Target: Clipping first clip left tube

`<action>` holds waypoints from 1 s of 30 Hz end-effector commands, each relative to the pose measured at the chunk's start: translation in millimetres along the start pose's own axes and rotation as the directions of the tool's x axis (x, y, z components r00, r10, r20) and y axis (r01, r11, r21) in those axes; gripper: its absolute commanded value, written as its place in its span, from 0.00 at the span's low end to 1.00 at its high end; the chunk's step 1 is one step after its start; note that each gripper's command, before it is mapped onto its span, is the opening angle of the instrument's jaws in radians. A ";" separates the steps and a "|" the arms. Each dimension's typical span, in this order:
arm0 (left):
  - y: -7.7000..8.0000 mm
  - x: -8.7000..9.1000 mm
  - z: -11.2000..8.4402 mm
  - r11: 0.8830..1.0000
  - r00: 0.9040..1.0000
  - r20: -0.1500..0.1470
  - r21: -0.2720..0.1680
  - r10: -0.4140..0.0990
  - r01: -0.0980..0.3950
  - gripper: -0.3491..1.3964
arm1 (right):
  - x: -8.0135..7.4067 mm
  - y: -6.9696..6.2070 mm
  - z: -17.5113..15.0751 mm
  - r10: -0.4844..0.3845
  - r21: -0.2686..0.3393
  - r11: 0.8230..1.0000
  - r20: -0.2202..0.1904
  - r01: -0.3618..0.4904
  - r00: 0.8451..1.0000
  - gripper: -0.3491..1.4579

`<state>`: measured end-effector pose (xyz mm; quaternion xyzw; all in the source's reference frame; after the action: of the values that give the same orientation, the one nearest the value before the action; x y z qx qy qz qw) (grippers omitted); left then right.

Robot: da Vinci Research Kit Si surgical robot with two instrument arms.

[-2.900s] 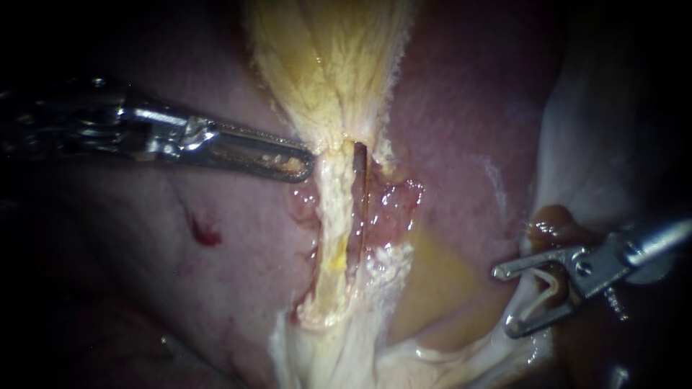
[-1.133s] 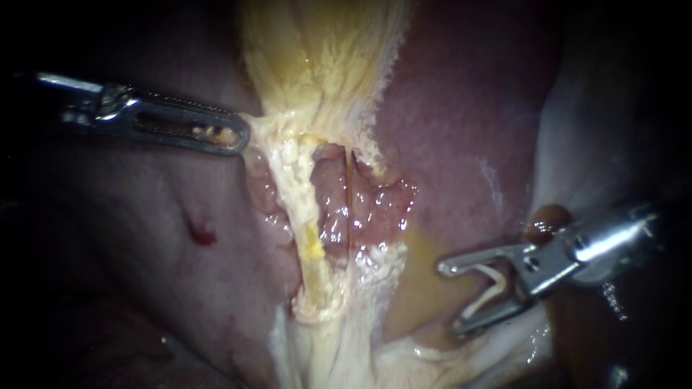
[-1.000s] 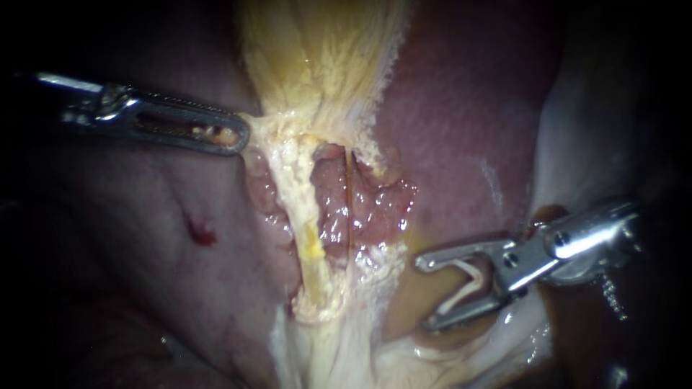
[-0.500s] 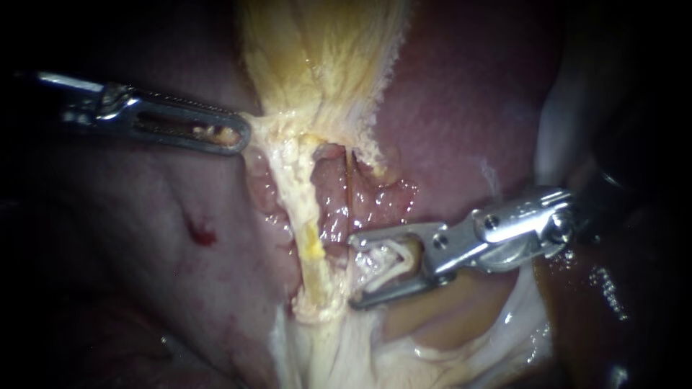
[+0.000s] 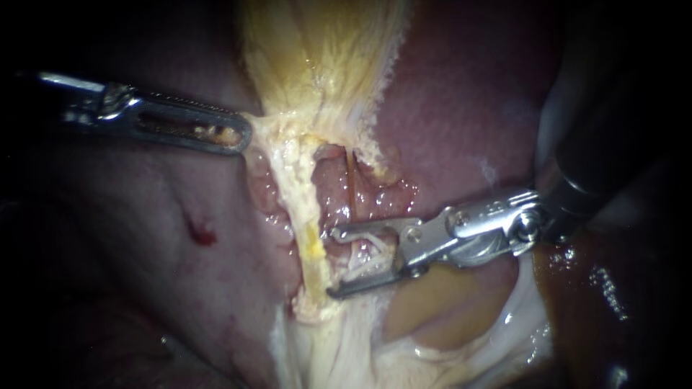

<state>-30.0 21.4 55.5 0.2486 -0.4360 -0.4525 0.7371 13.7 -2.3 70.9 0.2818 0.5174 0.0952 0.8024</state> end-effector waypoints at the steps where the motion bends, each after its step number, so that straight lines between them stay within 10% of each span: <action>1: 0.0 0.0 0.0 1.000 1.000 0.000 0.000 0.000 0.000 0.00 | -0.1 0.2 -0.1 0.004 0.000 1.000 0.000 -0.004 1.000 0.47; 30: -0.2 -0.1 0.3 1.000 1.000 0.001 -0.002 0.005 -0.005 0.00 | 0.4 0.6 4.3 0.098 0.111 0.990 -0.090 -0.088 0.991 0.47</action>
<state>-30.4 21.5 55.5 0.2466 -0.4361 -0.4522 0.7379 18.0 -3.3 72.3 0.3509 0.5487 0.1176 0.7496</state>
